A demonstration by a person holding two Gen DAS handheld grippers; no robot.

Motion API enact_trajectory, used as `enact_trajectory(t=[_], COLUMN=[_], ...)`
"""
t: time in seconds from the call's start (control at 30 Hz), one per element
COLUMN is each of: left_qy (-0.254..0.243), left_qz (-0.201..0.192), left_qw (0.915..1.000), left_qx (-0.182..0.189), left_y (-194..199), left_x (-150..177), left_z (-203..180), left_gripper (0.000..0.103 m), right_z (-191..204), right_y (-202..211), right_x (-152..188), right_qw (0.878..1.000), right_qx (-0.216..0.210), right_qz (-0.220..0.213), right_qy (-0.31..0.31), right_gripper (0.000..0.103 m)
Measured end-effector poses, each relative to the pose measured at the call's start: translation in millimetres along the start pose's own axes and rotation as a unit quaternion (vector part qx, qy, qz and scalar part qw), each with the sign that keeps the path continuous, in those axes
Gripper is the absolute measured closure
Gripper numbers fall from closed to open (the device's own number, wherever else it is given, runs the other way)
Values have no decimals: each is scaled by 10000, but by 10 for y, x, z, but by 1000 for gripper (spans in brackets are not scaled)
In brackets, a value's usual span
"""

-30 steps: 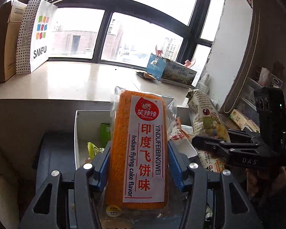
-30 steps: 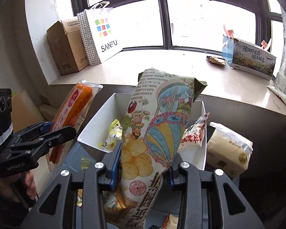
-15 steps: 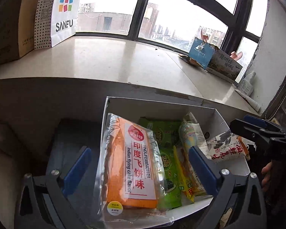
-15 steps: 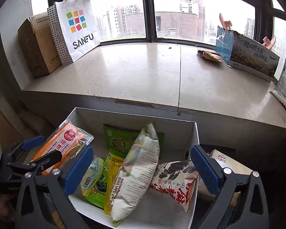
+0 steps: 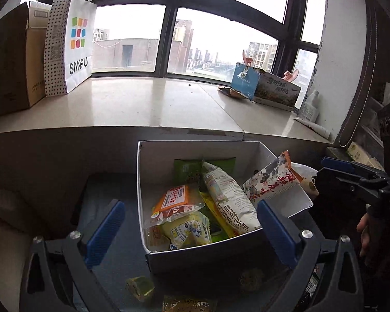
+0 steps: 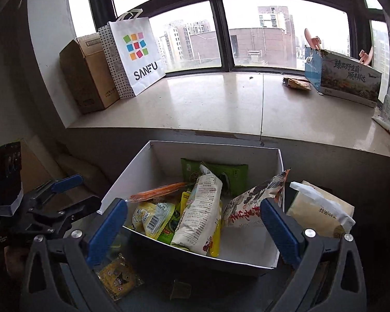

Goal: Organize snacks
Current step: 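Drop the flying-cake pack into the white box with the left gripper while the right drops the chip bag, then grasp the silver snack bag with the right gripper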

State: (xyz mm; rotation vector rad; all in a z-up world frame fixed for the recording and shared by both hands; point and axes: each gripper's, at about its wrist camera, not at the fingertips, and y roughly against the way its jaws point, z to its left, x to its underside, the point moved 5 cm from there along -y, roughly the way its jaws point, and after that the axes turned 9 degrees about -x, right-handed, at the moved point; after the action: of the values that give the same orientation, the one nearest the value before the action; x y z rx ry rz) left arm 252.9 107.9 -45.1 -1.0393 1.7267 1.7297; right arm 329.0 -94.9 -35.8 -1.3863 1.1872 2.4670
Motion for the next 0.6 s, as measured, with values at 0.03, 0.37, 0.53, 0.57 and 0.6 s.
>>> enact_trajectory(t=[0.03, 0.37, 0.53, 0.57, 0.6], left_qy=[-71, -226, -291, -293, -296], left_qz=[-66, -320, -236, -202, -173], left_qw=[9999, 9974, 9964, 9968, 9968], left_qx=[33, 605, 761, 721, 726], left_y=[112, 1080, 1275, 1292, 1308], left_x=[49, 863, 1259, 1310, 1357], left_z=[-32, -301, -386, -391, -396], left_gripper=[0, 0, 0, 0, 0], right_z=[50, 365, 330, 314, 291], right_y=[99, 899, 966, 952, 938], right_x=[78, 1163, 1927, 2065, 2193], right_qw=[9999, 9989, 9997, 9992, 9985], right_qx=[-75, -341, 101, 76, 78], right_qz=[-72, -311, 125, 243, 335], right_qy=[3, -79, -205, -307, -417], right_gripper=[0, 0, 0, 0, 0])
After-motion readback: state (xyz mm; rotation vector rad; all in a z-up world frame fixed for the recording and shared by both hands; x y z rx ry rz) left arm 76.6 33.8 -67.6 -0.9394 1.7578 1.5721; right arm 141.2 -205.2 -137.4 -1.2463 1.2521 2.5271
